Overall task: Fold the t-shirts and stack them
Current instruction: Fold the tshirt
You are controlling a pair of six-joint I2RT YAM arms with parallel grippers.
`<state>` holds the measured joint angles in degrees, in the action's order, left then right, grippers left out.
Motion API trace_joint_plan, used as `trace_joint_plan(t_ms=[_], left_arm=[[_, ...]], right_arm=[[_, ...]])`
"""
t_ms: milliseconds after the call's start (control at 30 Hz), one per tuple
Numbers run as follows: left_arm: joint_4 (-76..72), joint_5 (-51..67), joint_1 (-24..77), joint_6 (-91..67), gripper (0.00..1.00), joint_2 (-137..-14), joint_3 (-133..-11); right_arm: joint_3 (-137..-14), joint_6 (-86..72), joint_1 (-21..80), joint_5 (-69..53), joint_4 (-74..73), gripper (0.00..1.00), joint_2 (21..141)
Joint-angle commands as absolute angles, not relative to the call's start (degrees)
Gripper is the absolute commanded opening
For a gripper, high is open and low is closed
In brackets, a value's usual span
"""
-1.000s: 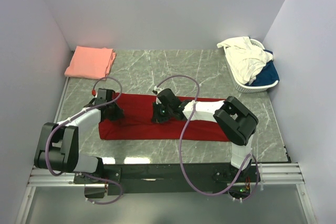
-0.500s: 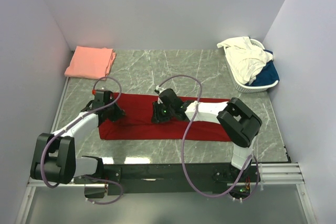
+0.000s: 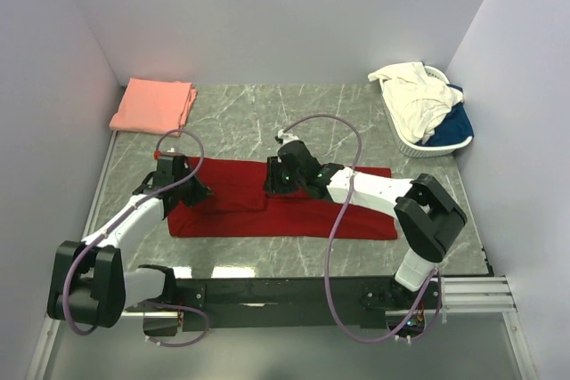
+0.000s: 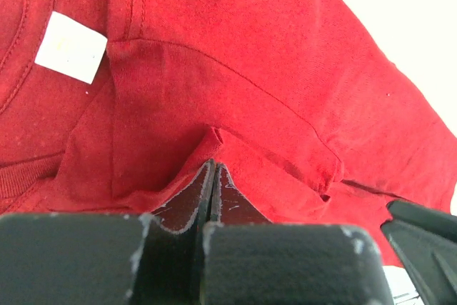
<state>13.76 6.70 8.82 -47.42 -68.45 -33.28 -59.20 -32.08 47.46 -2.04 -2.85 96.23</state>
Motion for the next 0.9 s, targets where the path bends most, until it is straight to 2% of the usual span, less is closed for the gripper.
trace_joint_plan(t_ms=[0,400,533,867], left_arm=[[13.9,7.6,8.7,-46.9,0.01,-65.7,-33.9],[15.6,15.3,9.1,-49.3,0.01,-56.7,-25.8],[17.2,14.9,12.1,-54.1,0.01,-52.7,-22.9],[29.0,11.6,12.4,-65.1,0.01,-40.2,-18.3]], right_arm=[[-62.7,-31.2,47.2,0.2,-4.7,0.45,97.0],[-75.4,-29.8,47.2,-2.5,-8.7,0.45,105.6],[-79.5,-29.3,47.2,-3.0,-10.1,0.45,108.8],[-86.7,-28.2,47.3,-6.2,-12.8,0.45,115.9]])
